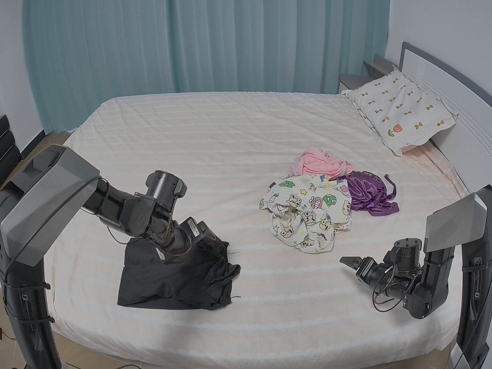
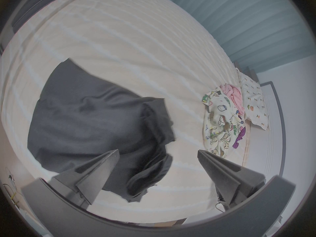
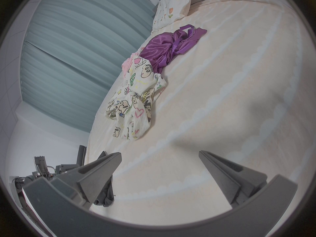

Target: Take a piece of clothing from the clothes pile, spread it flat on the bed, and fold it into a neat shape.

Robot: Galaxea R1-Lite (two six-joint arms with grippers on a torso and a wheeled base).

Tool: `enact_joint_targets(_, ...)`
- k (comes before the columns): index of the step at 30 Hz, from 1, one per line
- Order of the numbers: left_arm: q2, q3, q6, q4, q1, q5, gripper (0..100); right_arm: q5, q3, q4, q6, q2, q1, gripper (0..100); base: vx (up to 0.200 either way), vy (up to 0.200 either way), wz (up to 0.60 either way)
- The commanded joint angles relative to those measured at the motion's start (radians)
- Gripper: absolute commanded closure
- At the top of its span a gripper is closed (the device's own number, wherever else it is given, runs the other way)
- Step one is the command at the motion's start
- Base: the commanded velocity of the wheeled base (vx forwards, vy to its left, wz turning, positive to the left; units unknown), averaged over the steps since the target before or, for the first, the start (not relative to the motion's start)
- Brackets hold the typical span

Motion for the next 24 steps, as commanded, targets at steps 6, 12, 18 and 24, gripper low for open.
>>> enact_joint_targets(6, -0.059, 0.16, -0.063, -0.093, 0.067, -0.025, 0, -0.001, -0.007, -0.001, 0.0, -0.001, 0.01, 0, 0.0, 0.0, 0.0)
enact_joint_targets(12, -0.07, 0.195, -0.064, -0.136, 0.134, -0.124, 0, -0.012, -0.009, -0.002, -0.001, -0.012, 0.016, 0, 0.0, 0.1, 0.0)
enact_joint_targets(18, -0.104, 0.243, -0.06, -0.139, 0.211, -0.169, 0, -0.043, -0.042, 0.01, -0.009, -0.026, 0.079, 0, 0.0, 0.2, 0.0)
enact_joint_targets(24, -0.092, 0.246, -0.043, -0.14, 0.262, -0.232, 0, -0.129, -0.187, 0.177, -0.047, -0.024, 0.209, 0, 0.0, 0.2, 0.0)
